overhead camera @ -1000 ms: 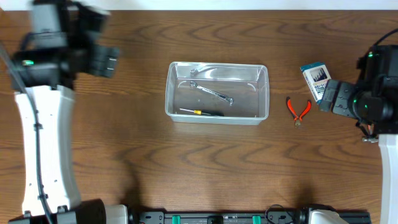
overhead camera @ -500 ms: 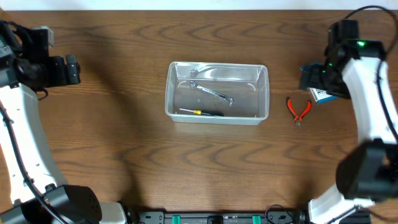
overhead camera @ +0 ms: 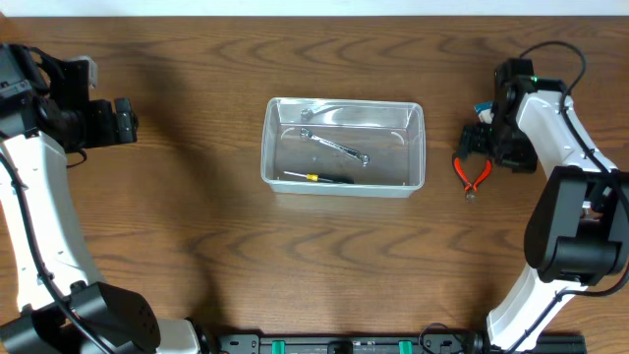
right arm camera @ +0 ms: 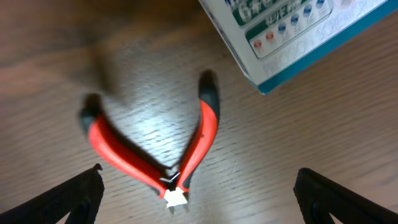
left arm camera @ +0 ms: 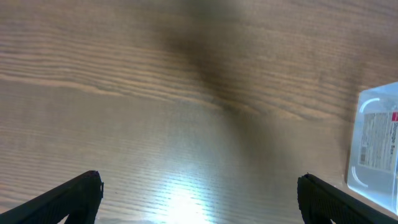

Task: Pack container
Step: 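Lower the right gripper onto the red-handled pliers and grasp them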

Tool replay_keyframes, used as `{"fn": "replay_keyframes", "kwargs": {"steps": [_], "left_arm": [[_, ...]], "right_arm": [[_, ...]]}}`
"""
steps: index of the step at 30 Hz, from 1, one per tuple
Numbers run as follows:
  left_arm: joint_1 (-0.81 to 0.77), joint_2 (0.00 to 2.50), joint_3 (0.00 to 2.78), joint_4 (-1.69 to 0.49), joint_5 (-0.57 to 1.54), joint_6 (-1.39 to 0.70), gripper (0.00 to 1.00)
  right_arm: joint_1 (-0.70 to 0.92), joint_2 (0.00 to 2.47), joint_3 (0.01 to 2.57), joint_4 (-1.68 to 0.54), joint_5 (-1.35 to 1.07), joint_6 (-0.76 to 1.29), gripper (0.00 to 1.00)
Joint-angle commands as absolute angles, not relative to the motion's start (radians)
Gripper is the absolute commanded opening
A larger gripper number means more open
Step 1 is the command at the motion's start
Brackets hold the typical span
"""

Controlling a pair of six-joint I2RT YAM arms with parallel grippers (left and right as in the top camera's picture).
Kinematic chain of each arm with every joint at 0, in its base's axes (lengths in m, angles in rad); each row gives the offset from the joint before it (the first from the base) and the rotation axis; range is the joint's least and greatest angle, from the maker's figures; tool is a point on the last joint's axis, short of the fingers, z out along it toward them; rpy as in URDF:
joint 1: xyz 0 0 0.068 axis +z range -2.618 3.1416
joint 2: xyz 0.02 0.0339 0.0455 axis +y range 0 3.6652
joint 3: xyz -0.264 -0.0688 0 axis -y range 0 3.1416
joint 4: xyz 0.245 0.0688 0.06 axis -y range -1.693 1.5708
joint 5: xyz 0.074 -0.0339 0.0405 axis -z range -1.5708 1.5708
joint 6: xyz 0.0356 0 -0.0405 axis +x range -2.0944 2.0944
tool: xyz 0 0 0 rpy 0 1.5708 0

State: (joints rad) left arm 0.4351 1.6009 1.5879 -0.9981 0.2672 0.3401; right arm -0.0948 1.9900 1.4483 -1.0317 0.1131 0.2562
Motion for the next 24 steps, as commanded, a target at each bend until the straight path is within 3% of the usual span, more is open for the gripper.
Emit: {"fn": "replay_keyframes", "kwargs": {"steps": [1,24], "left_arm": [[0.434,1.613,1.569,-1.001,0.284,0.335,0.98],[0.434,1.613,1.559,-1.005,0.284,0.336,0.98]], "right_arm": [[-0.117,1.994,1.388,-1.002,0.100,0.280,0.99],[-0.130,1.994,1.235,-0.836,0.052,0.465,0.96]]}}
